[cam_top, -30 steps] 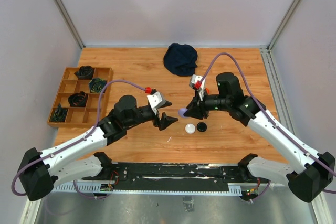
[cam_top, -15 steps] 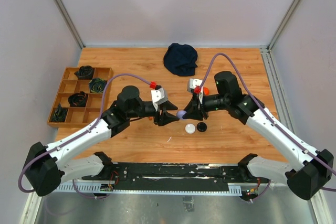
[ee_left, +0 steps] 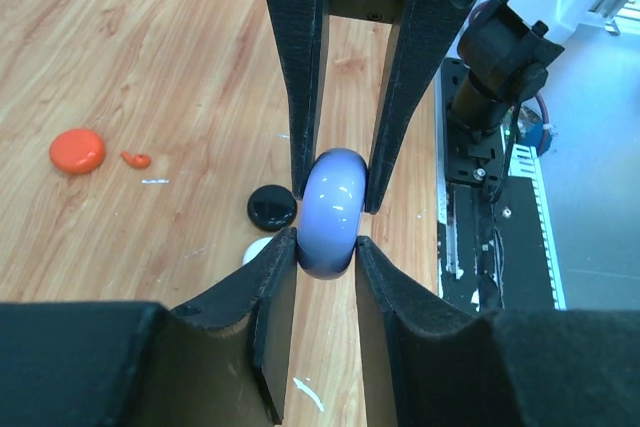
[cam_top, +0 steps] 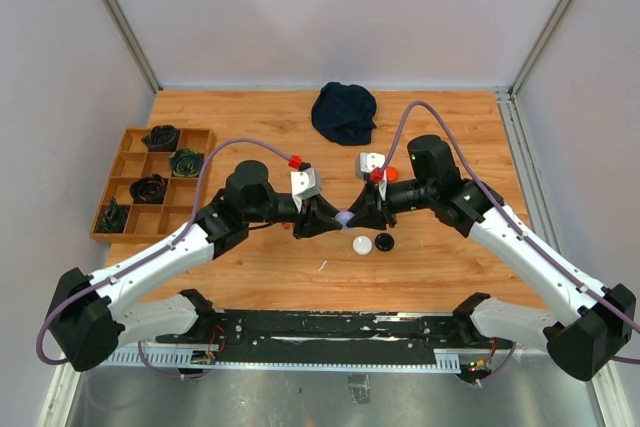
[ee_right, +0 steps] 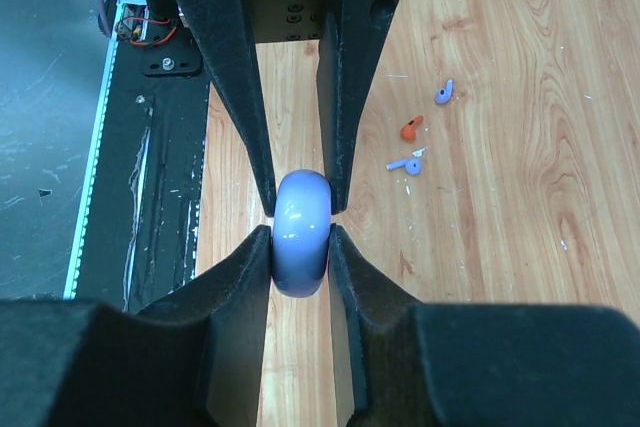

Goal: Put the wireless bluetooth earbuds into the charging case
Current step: Pick up the charging case at the center of the board.

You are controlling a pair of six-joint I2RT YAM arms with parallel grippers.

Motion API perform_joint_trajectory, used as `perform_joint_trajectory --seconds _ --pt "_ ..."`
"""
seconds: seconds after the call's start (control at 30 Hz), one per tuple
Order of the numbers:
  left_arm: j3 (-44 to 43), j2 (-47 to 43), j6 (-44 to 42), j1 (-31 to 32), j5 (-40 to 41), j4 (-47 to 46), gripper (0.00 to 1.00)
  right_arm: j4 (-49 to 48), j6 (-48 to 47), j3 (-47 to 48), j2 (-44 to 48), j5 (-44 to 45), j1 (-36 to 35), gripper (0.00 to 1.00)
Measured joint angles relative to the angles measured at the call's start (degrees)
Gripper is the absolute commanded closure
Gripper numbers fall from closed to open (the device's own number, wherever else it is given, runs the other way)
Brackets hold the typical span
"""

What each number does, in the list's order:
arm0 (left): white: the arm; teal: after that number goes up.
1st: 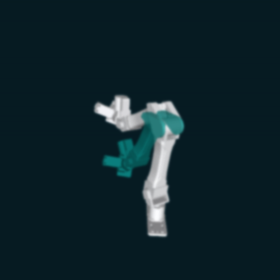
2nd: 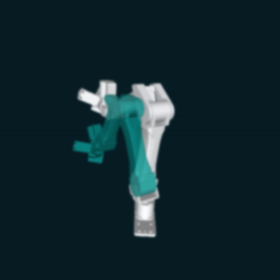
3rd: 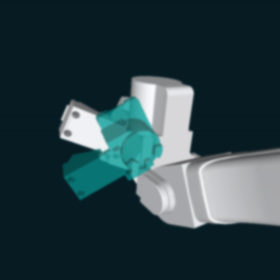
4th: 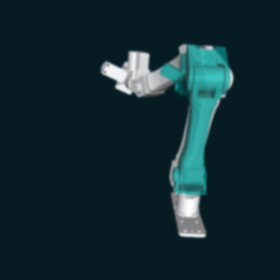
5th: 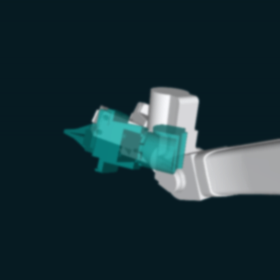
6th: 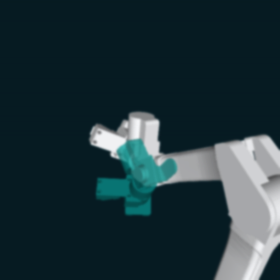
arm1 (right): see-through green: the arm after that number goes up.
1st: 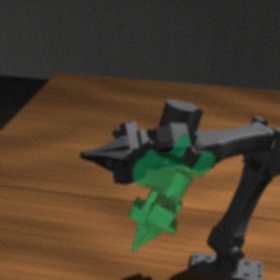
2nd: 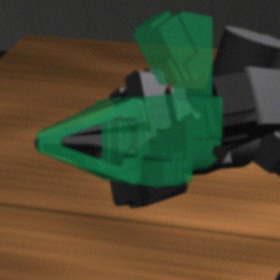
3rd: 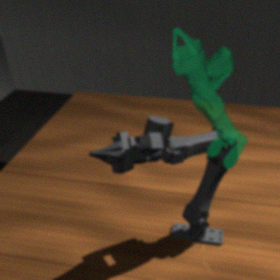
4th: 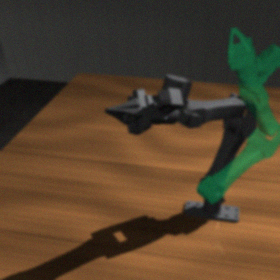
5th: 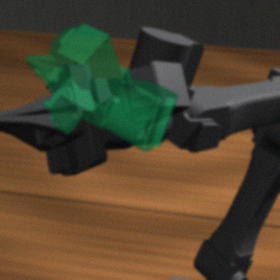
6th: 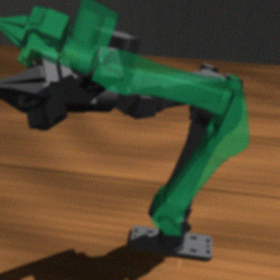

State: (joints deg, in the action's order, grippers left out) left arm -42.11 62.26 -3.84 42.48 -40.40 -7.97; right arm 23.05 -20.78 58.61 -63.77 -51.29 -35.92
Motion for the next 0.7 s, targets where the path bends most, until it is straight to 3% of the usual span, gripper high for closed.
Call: perform_joint_trajectory --seconds 0.13,0.23,0.5,0.7 --pt "-0.2 0.2 0.0 -0.1 -0.6 0.5 0.84 0.5 -0.6 0.0 0.0 -0.2 0.0 0.77" --pt "-0.5 0.6 0.2 -0.2 -1.0 1.0 0.99 0.9 -1.1 0.0 -0.1 -0.1 0.0 0.68" --pt "-0.4 0.5 0.9 -0.3 -0.1 1.0 1.00 0.5 -2.1 -0.1 0.5 0.8 -0.1 0.45" --pt "4.1 -4.7 3.7 -0.3 3.3 -2.8 1.00 -7.1 0.5 -6.3 6.4 3.4 0.0 0.42"
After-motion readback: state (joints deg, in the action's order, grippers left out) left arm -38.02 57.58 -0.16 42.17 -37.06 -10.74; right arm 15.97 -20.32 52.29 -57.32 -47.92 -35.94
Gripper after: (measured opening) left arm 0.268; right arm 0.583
